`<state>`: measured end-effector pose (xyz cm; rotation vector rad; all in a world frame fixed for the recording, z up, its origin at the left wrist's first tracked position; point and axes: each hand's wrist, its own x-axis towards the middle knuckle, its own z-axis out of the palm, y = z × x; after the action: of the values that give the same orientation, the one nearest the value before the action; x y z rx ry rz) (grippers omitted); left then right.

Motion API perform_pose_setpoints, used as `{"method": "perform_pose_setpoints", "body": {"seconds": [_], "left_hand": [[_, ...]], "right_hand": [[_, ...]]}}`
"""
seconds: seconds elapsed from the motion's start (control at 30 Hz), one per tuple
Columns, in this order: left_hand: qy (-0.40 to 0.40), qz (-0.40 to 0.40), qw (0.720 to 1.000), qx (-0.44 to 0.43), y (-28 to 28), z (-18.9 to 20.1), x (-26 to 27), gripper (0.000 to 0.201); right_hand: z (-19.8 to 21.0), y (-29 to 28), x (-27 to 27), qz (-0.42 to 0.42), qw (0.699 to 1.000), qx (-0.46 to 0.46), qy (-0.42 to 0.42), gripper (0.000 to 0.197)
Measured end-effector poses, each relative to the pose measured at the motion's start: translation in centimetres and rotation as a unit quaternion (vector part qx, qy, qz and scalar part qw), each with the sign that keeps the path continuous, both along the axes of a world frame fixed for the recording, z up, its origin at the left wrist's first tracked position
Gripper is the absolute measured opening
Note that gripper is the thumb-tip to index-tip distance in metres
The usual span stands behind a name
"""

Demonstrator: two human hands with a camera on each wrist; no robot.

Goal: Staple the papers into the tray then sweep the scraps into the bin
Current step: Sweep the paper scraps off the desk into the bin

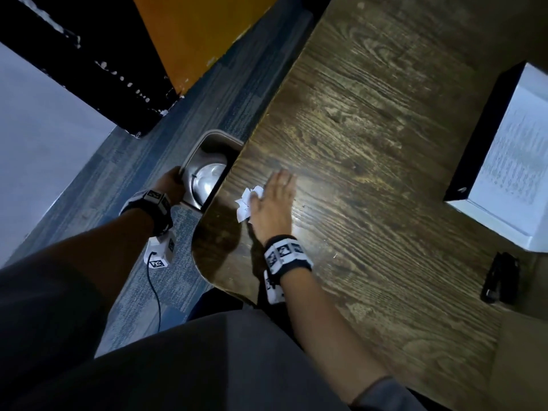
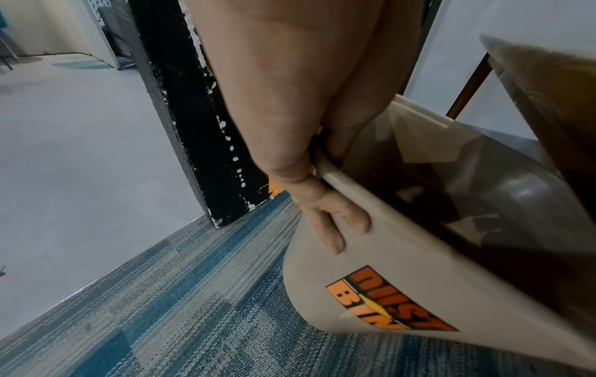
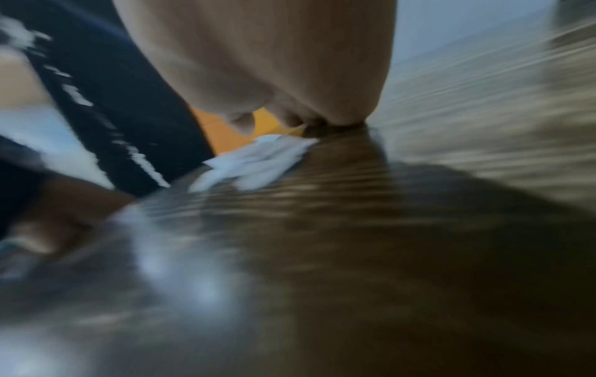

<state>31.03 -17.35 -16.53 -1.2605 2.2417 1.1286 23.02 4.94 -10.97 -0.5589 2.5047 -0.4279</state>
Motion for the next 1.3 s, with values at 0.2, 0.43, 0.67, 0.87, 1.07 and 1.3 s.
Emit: {"method": "perform_pose_setpoints", "body": {"seconds": [0.2,0.43,0.67,0.87,1.07,1.3], "left_hand": [[0.003,0.0,1.0,-0.009,-0.3,-0.1,0.2,0.031],[0.005,-0.007,1.0,-0.005,-0.7,-0.6,0.7,0.031],[-0.002,-0.021,1.0,-0.003,-0.7,-1.2,0.9,0.031],[-0.013,-0.011,1.0,0.019,-1.0,-1.0,1.0,0.025],[-0.028,0.011,0.999,0.017,-0.4,0.0,0.5,0.027],[-0.021,-0.011,1.0,-0.001,-1.1,0.4,0.9,0.039]], "right_hand": [[1.7,3.9,0.9,-0.013,0.999,-0.037,0.019,0.065],[0.1,15.3,3.2,-0.259,0.963,0.076,0.021,0.067],[-0.1,6.5,6.7,-0.167,0.986,-0.009,0.003,0.071],[-0.3,0.3,7.1,-0.108,0.992,-0.057,-0.037,0.076],[0.8,0.0,5.4,-0.106,0.981,-0.155,-0.051,0.068],[-0.2,5.1,4.9,-0.175,0.985,-0.01,-0.001,0.071]]}}
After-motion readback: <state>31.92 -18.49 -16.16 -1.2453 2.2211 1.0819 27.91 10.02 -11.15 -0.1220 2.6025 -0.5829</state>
